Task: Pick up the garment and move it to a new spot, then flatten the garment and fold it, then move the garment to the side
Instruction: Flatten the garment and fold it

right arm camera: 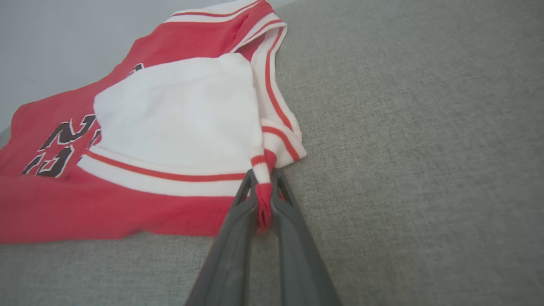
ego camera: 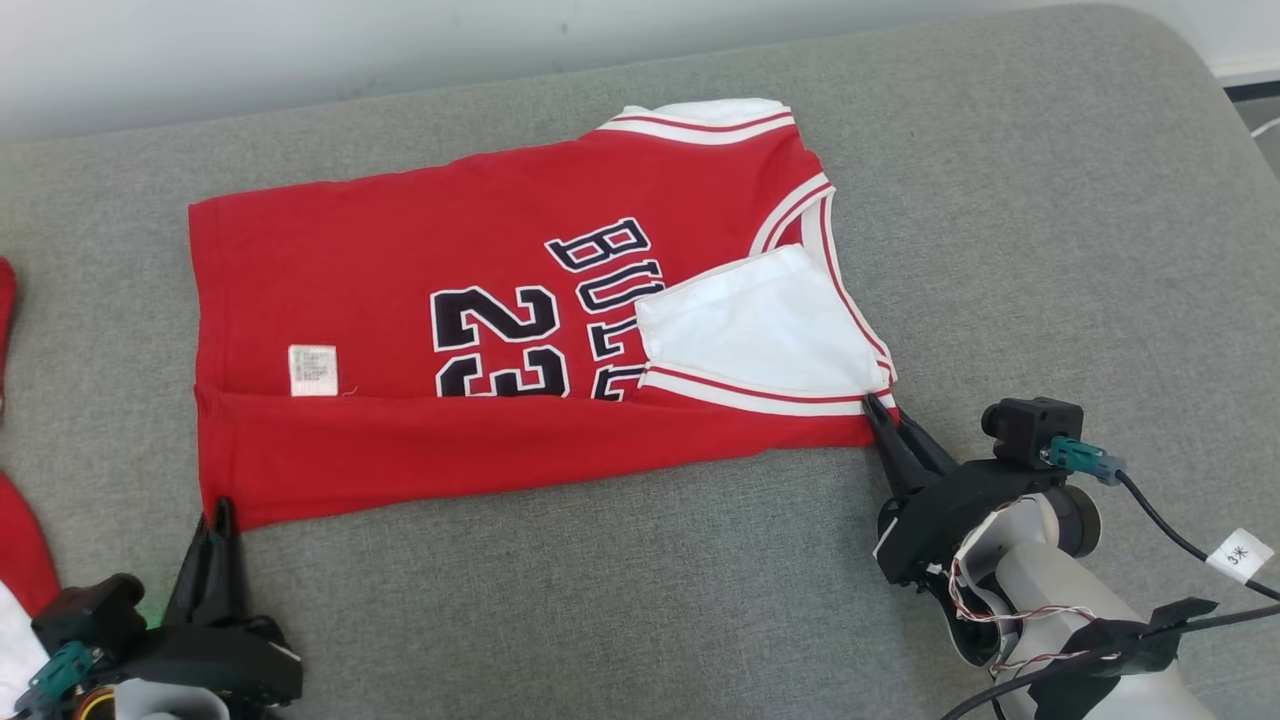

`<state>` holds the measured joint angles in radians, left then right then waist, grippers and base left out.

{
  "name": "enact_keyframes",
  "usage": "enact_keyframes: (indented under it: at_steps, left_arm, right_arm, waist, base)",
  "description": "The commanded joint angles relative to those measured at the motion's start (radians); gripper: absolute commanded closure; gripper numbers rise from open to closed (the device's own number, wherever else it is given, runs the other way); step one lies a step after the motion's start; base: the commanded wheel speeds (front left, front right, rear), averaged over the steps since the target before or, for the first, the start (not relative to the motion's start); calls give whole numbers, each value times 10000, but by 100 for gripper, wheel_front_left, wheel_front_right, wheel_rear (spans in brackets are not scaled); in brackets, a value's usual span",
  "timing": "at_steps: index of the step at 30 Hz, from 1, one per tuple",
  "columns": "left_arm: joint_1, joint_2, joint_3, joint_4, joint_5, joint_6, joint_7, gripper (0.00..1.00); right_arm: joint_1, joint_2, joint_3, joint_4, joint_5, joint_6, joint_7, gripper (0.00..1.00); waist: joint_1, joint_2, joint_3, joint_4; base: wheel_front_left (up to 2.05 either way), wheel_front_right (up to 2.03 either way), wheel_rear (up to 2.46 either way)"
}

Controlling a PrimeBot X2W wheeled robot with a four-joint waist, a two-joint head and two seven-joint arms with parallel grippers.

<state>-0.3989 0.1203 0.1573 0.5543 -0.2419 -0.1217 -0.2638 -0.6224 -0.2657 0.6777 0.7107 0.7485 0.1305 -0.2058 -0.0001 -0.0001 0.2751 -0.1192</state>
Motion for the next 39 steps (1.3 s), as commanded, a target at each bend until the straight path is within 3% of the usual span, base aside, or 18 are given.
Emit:
enact_keyframes:
  at_steps: [1,11,20,27,39]
  left_arm:
    - [61,-95,-38,93,4,-16,30,100]
    - [832,-328,-202,-684,-2,-51,4,100]
    - [2092,-520,-230,-1486,-133,-54,4,100]
    - [3047,-612,-113,-1935,-312,107,4,100]
    - [3815,-663,-63,-2246,-626,379,4,100]
  right_arm:
    - [148,-27,-48,-43,-31,5,-16,100]
    - [701,-381,-641,-590,115,3,-186,100]
    - [2313,-730,-1390,-1768,-3,2,225,100]
    - [3918,-824,-2265,-3013,-347,-3,1313,100]
    - [6008,-276,-3489,-5130,-943,-1,3105,100]
  waist:
    - [1,1,-33,61]
    - [1,1,-724,250]
    - [1,1,-1437,363]
    - [1,1,-1756,257]
    - [1,1,-1803,122]
  base:
    - [0,0,0]
    - [0,0,0]
    - [0,0,0]
    - [0,0,0]
    - [0,0,0]
